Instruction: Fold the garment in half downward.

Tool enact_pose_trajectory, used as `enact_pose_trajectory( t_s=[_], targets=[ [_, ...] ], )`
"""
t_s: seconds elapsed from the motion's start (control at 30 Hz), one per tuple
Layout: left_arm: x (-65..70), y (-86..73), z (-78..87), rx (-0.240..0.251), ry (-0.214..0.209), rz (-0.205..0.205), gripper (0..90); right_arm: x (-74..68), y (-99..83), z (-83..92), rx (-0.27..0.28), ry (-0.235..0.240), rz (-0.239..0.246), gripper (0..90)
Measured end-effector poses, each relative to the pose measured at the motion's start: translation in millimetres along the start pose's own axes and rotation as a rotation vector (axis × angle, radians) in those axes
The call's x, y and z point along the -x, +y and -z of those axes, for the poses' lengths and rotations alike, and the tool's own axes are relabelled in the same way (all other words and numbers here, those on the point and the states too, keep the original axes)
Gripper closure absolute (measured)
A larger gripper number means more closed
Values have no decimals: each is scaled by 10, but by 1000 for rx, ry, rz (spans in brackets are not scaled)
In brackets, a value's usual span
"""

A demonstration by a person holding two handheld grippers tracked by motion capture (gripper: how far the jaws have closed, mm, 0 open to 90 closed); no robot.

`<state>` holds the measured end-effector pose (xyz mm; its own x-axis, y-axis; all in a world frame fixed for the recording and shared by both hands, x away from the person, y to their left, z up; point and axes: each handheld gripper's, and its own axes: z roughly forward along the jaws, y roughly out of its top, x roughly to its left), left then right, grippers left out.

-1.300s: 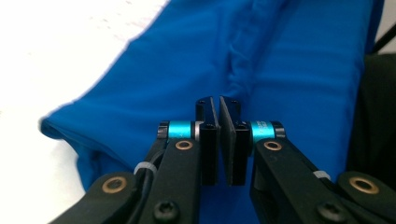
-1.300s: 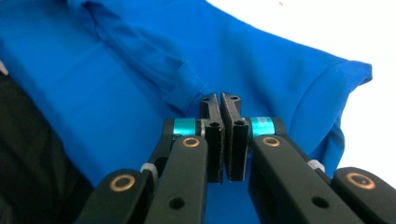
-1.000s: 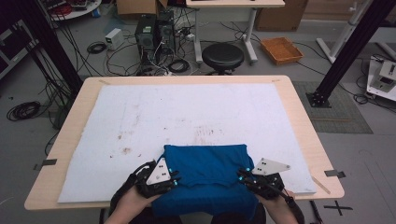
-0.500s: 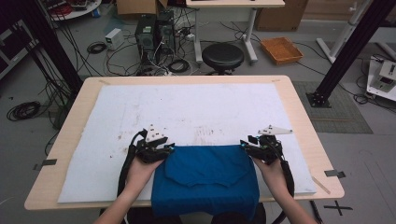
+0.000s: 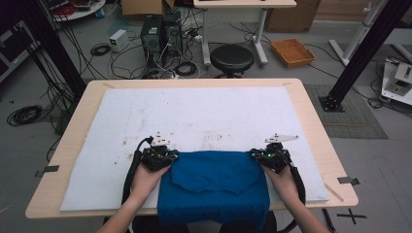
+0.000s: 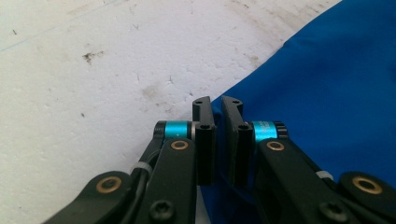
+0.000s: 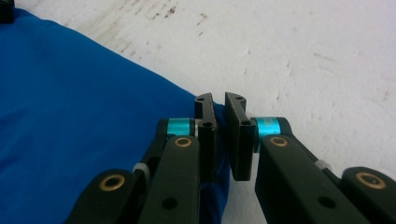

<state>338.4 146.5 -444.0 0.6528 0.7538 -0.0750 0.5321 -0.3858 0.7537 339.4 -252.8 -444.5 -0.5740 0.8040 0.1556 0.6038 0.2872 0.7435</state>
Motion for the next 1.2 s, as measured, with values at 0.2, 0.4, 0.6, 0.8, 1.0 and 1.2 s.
enact_pose_trajectory(
  t_s=[0.2,0.4,0.6,0.8,1.0,1.2],
  targets=[
    [-120,84,-28,7,20,2,844,50,111,-16,34,-8,35,842],
    [-253,308,-120,2,75,-44,843,144,324,-167,31,-32,60,842],
    [-481,527,-244,39,87,-33,843,299,585,-291,54,-57,35,842],
    [-627,665,-408,20,102,-52,842,422,748,-453,41,-83,24,841],
    [-679,641,-508,14,119,-41,829,467,791,-562,23,-100,28,838],
    [-657,661,-329,55,143,19,599,428,785,-471,52,-118,29,700]
  ],
)
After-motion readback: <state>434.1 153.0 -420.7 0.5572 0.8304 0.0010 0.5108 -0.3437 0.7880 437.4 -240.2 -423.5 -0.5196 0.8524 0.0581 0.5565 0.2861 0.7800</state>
